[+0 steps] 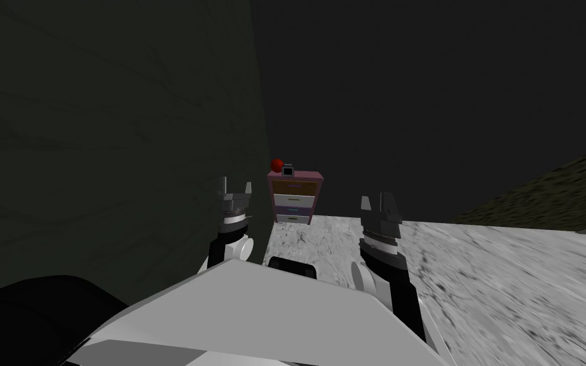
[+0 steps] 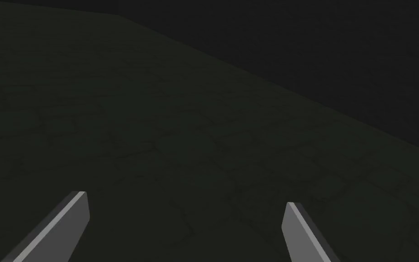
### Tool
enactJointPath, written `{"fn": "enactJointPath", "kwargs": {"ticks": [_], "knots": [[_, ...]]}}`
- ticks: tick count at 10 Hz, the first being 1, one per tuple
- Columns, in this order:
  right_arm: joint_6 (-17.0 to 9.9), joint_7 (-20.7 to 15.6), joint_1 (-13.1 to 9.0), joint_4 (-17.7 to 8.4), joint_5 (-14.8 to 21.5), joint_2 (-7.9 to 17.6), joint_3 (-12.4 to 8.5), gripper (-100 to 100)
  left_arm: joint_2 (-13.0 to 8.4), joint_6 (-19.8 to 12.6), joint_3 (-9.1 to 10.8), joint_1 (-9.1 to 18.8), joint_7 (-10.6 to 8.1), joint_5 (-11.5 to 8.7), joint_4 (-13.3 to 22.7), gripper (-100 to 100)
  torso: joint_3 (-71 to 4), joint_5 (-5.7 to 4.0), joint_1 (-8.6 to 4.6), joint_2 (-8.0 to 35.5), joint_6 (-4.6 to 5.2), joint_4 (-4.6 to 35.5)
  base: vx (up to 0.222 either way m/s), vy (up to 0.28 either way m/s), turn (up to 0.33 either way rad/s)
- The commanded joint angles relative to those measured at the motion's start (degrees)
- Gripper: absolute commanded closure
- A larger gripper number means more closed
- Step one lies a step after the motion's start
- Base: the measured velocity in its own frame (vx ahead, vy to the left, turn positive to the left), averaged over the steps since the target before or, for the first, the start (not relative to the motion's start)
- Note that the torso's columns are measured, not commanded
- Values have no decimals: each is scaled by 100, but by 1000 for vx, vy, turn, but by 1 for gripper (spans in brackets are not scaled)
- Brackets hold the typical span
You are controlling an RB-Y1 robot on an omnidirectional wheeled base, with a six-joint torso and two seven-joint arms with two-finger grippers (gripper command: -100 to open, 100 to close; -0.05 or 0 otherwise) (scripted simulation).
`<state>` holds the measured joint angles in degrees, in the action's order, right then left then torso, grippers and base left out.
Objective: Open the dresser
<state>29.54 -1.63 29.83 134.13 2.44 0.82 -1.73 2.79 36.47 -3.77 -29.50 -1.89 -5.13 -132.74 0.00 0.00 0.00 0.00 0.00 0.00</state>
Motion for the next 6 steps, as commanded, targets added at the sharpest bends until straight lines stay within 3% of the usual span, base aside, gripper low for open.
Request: {"fn": "enactJointPath", "kwargs": {"ticks": [1,6], "knots": [[0,0,0,0,0,0,0,0,0,0,0,0,0,0,0,0,-467,0,0,232,0,235,0,0,0],[0,0,0,1,0,0,0,0,0,0,0,0,0,0,-1,0,-4536,0,0,2269,0,2268,0,0,0]]}}
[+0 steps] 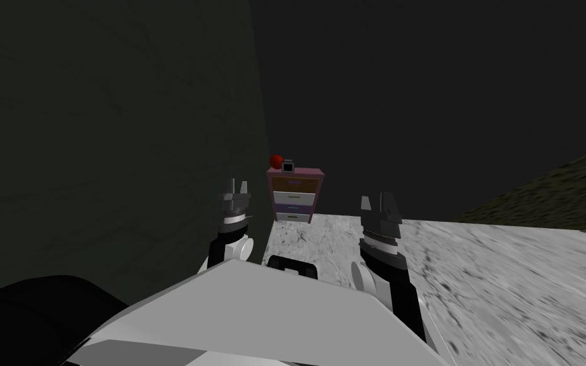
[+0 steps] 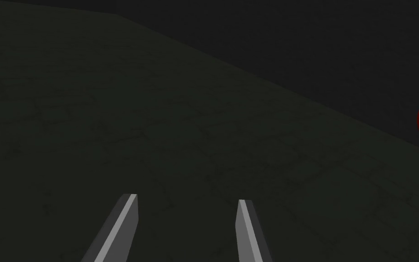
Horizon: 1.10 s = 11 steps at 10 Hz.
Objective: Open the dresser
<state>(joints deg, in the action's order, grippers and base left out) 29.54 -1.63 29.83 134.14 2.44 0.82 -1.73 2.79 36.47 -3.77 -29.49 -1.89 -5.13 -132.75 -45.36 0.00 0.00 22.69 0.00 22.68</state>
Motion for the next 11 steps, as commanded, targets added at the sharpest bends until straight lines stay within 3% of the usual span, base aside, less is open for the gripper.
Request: {"fn": "enactJointPath", "kwargs": {"ticks": [1,3,4,5,6,8,11], "knots": [[0,0,0,0,0,0,0,0,0,0,0,0,0,0,0,0,-845,0,0,424,0,423,0,0,0],[0,0,0,0,0,0,0,0,0,0,0,0,0,0,0,0,-2537,0,0,1270,0,1269,0,0,0],[0,0,0,0,0,0,0,0,-286,18,3,11,-8,-3,82,-100,-3383,0,0,1693,0,1692,23,-7,-3],[0,0,1,-2,0,0,0,0,-315,18,3,11,-8,-3,82,-100,-3780,0,0,1881,0,1879,24,-9,-2],[0,0,1,-2,0,0,0,0,-514,36,6,22,-16,-6,165,-100,-3893,0,0,1934,0,1935,32,-8,-3],[0,0,1,-3,0,0,0,0,-840,90,15,53,-38,-15,402,-100,-3925,1,1,1950,0,1956,55,-17,-8],[0,0,2,-2,0,0,0,0,-1131,204,34,117,-87,-33,895,-100,-3927,-1,-2,1950,0,1957,107,-34,-10]]}}
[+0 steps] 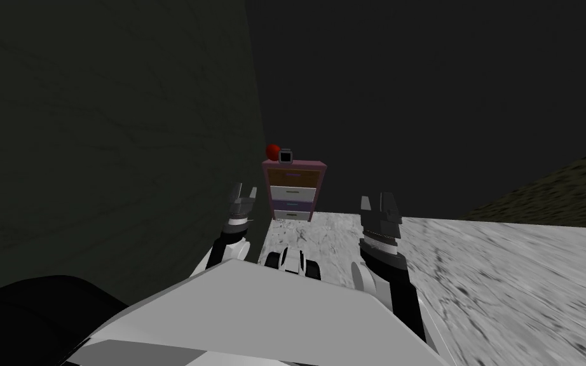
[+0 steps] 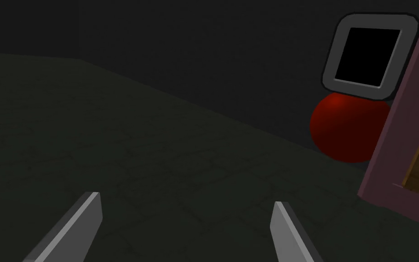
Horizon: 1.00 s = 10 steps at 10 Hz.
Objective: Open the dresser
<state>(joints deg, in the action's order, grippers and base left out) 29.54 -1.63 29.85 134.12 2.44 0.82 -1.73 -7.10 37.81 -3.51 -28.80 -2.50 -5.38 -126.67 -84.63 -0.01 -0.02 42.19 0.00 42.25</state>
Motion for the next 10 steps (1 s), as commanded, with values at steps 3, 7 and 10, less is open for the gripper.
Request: {"fn": "enactJointPath", "kwargs": {"ticks": [3,7,10], "knots": [[0,0,1,0,0,0,0,0,-308,209,31,125,-84,-30,819,-100,3,1,0,5,0,2,145,-34,-14],[0,0,-1,0,0,0,0,0,-370,304,47,179,-125,-46,1309,-100,15,2,6,23,0,7,69,-25,-7],[0,0,0,0,0,0,0,0,-398,397,63,232,-164,-61,1720,-100,1,1,1,3,0,0,90,-23,-9]]}}
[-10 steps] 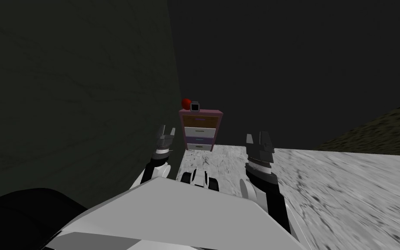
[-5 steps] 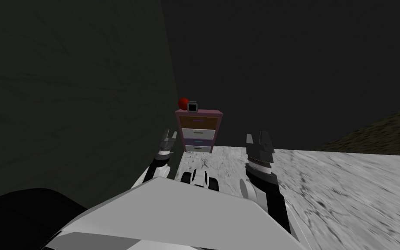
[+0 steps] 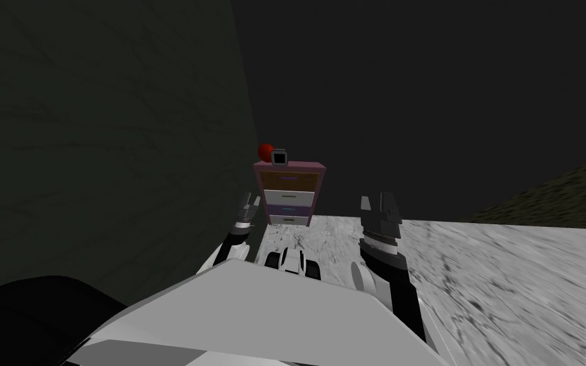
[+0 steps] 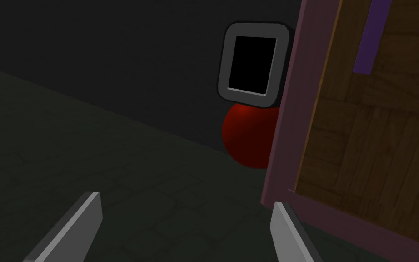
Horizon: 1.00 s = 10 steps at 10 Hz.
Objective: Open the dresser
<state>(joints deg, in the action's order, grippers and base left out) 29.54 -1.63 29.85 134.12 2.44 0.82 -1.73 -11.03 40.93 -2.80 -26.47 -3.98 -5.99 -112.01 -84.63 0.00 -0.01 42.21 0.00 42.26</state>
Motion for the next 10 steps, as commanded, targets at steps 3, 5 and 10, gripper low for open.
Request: {"fn": "enactJointPath", "kwargs": {"ticks": [3,5,10], "knots": [[0,0,0,0,0,0,0,0,8,212,13,73,-70,-21,795,-100,0,-1,-3,-1,0,1,125,-31,-13],[0,0,0,0,0,0,0,0,52,290,26,117,-103,-33,1159,-100,5,0,-2,7,0,3,122,-36,-12],[0,0,0,0,0,0,0,0,164,485,57,222,-184,-65,1981,-100,2,0,1,2,0,1,114,-34,-11]]}}
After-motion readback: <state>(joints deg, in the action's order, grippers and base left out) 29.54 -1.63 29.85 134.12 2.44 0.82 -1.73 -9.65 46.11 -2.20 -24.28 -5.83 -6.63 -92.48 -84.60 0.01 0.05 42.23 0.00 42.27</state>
